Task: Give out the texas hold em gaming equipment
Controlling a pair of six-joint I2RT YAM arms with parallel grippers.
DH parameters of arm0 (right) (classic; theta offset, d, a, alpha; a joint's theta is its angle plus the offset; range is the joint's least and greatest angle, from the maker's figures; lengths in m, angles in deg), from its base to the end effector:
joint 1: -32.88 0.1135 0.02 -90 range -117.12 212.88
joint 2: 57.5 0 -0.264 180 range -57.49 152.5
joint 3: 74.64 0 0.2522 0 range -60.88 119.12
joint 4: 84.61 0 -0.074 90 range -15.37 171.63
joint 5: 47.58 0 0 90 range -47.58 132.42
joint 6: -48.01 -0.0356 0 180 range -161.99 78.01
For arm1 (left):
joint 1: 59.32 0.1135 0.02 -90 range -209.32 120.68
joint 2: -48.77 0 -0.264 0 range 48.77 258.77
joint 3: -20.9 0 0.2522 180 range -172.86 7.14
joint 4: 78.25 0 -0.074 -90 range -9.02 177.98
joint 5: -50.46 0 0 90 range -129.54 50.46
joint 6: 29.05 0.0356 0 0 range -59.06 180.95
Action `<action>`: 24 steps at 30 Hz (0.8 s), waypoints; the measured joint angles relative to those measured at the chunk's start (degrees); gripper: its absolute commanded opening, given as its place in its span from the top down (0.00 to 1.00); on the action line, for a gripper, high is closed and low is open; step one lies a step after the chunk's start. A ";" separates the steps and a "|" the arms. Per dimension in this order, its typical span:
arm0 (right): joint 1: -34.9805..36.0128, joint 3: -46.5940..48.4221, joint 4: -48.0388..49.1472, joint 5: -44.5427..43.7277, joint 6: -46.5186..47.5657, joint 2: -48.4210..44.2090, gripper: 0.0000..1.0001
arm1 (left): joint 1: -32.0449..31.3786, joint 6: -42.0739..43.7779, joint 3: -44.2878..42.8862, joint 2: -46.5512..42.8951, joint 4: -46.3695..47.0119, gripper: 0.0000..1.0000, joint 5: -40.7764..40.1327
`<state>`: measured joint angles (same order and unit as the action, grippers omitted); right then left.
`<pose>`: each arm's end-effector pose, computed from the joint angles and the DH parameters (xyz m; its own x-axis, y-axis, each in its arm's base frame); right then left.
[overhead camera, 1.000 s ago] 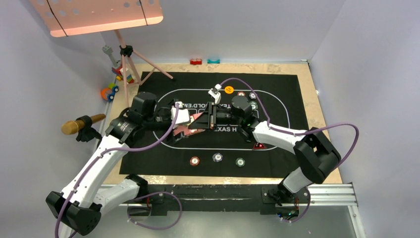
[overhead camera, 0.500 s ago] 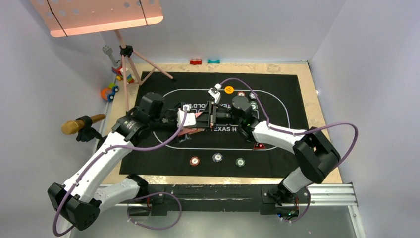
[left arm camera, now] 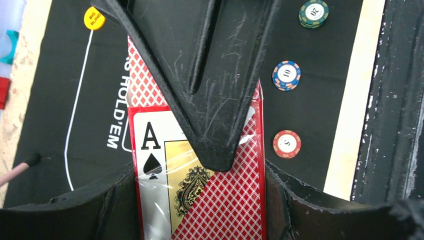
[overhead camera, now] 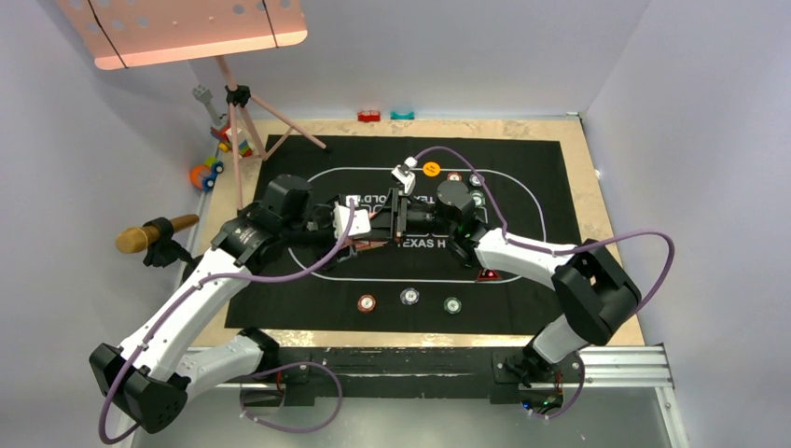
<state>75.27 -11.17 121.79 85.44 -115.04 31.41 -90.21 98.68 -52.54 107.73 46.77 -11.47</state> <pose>0.2368 0.2490 0.2708 -0.9498 0.0799 -0.3024 -0.3024 0.0125 0.9531 0.1701 -0.1213 0.3343 0.0243 0.6147 -0.7884 0.9422 0.2496 0.2236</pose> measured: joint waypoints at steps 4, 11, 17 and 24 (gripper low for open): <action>0.11 0.00 -0.96 -0.02 0.92 -0.13 0.38 | 0.00 -1.53 0.00 -0.02 -0.90 0.59 -0.04; 0.35 0.04 -6.29 -0.52 4.02 -3.15 0.46 | 0.00 -5.86 2.99 -2.32 -0.68 0.61 0.26; 0.63 0.70 -8.55 -1.62 4.96 -3.30 0.67 | 0.00 -8.94 3.54 -3.41 0.61 0.63 0.50; 1.73 2.84 -13.27 -3.04 5.73 -3.02 0.90 | 0.09 -9.77 4.85 -5.09 1.55 0.44 -0.02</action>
<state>77.00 -8.33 108.53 82.40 -109.32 28.39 -90.12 88.91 -47.69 102.63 48.33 -11.49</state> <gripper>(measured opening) 0.259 0.708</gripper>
